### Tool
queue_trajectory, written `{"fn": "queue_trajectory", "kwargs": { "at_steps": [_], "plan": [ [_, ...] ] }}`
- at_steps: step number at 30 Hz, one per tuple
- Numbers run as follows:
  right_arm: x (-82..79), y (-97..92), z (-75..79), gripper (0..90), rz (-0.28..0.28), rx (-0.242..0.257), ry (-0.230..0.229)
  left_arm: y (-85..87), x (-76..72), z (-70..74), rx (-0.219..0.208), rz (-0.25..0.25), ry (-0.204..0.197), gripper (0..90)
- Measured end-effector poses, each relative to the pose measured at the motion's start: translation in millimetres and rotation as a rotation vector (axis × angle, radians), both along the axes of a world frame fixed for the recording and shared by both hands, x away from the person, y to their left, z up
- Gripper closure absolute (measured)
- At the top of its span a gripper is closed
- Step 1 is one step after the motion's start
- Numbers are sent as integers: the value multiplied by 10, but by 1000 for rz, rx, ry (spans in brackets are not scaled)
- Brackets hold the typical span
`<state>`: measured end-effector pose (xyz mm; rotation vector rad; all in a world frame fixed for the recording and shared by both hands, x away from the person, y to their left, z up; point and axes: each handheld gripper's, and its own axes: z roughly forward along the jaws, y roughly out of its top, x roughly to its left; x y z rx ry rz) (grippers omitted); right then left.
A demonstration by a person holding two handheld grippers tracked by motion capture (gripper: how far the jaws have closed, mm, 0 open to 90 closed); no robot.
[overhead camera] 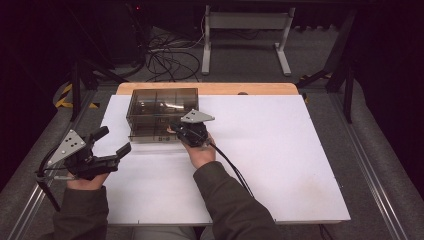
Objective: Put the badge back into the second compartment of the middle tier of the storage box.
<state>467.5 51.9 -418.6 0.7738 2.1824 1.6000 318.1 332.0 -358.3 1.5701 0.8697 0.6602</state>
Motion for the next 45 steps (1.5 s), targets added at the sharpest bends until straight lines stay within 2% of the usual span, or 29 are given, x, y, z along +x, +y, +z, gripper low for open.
{"fn": "queue_trajectory", "kwargs": {
  "at_steps": [14,31,45],
  "plan": [
    [57,119,-105,871,-4,-26,19,-9,8,-5,-2,-3,0,59],
    [128,194,-164,869,5,-47,47,3,17,-15,-6,1,2,59],
    [151,252,-186,859,10,-41,60,12,23,-27,-5,4,5,59]
  ]
}}
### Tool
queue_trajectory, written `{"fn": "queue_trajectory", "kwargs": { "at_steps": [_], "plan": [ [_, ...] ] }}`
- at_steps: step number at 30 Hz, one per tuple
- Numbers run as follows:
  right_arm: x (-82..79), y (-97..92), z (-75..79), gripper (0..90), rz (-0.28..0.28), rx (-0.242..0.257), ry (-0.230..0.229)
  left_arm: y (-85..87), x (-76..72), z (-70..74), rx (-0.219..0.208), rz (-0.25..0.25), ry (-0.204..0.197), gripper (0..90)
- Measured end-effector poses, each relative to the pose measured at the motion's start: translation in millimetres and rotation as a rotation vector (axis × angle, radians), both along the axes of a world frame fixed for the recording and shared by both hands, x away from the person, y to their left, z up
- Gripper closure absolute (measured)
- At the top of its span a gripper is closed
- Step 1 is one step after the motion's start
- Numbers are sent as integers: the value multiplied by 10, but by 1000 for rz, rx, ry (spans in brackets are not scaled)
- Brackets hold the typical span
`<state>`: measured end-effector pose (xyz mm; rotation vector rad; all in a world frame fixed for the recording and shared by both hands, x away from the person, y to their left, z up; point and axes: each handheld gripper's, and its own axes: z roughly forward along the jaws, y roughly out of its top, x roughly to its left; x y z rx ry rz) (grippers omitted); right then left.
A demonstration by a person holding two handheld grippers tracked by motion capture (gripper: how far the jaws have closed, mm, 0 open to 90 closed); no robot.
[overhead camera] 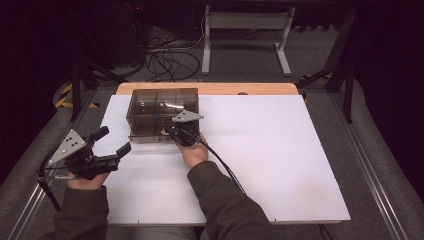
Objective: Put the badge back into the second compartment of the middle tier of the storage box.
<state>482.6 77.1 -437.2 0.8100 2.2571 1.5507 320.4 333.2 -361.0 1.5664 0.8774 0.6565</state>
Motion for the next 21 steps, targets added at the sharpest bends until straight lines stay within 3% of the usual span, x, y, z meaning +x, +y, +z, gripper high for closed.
{"fn": "queue_trajectory", "kwargs": {
  "at_steps": [21],
  "plan": [
    [-1,29,-43,834,10,-6,5,-13,8,-14,5,-4,7,59]
  ]
}}
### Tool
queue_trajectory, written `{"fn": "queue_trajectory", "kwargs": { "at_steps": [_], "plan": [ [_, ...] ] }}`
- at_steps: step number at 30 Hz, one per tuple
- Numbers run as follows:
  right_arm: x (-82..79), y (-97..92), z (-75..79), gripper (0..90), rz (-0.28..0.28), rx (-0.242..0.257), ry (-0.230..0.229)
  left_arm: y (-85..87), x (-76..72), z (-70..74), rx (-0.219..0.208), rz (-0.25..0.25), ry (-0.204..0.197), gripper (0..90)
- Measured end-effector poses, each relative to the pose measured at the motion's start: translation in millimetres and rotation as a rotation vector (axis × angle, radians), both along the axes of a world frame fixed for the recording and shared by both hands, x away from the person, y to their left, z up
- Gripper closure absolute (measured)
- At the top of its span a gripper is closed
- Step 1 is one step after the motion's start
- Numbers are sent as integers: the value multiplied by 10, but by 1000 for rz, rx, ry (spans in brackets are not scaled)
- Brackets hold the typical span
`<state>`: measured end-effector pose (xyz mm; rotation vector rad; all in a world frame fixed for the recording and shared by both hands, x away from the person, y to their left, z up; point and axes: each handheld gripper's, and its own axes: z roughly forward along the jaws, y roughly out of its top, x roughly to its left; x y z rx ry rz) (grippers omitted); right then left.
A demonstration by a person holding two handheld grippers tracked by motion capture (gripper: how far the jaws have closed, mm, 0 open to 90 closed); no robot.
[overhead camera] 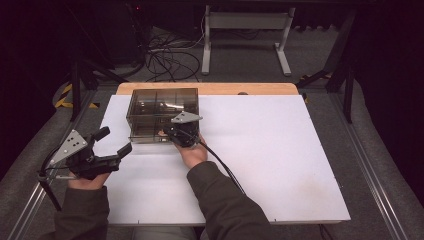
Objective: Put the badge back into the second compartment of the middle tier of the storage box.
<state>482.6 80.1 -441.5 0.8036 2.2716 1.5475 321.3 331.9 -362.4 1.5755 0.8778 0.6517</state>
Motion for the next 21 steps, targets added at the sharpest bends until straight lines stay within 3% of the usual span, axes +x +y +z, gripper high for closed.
{"fn": "queue_trajectory", "kwargs": {
  "at_steps": [21],
  "plan": [
    [-5,-13,7,793,-2,-11,-12,-7,5,-10,2,0,3,58]
  ]
}}
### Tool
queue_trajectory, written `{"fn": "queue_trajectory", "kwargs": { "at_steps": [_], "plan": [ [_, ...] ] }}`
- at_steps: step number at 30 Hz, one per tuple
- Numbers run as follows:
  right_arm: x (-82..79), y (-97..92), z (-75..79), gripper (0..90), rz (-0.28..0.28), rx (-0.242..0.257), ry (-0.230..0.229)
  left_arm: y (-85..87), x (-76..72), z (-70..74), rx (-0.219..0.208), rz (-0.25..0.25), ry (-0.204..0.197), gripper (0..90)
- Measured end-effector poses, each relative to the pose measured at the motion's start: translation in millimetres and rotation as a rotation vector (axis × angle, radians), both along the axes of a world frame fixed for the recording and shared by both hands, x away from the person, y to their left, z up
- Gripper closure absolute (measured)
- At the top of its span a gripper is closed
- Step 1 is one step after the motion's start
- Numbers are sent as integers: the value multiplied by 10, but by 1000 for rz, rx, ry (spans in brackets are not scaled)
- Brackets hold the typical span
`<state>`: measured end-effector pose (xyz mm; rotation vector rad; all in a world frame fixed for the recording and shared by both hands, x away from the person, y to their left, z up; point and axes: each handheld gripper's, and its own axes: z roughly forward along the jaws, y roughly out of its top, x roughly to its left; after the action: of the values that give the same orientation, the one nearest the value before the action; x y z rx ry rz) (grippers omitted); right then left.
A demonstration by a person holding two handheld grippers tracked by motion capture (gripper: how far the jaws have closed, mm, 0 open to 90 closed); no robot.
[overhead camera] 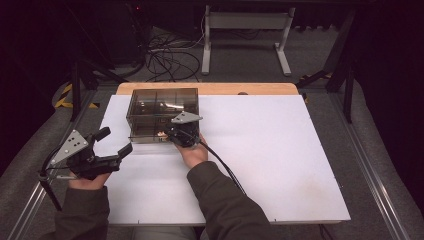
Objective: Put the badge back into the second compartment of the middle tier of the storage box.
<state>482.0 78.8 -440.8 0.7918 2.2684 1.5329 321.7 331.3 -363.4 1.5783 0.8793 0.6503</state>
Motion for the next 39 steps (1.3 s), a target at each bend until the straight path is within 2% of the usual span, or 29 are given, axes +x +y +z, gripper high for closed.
{"fn": "queue_trajectory", "kwargs": {
  "at_steps": [6,9,17,24,39],
  "plan": [
    [-7,-13,11,763,0,-7,-10,-4,2,-6,4,-1,1,59],
    [-17,-20,21,722,6,-2,-16,5,3,-6,3,0,2,59],
    [-32,-31,33,707,13,0,-22,2,4,-7,5,-1,3,59],
    [-37,-85,35,688,15,38,-10,-4,5,-11,8,0,2,59],
    [-117,-223,96,569,24,54,-17,-4,9,-17,10,1,6,59]
  ]
}}
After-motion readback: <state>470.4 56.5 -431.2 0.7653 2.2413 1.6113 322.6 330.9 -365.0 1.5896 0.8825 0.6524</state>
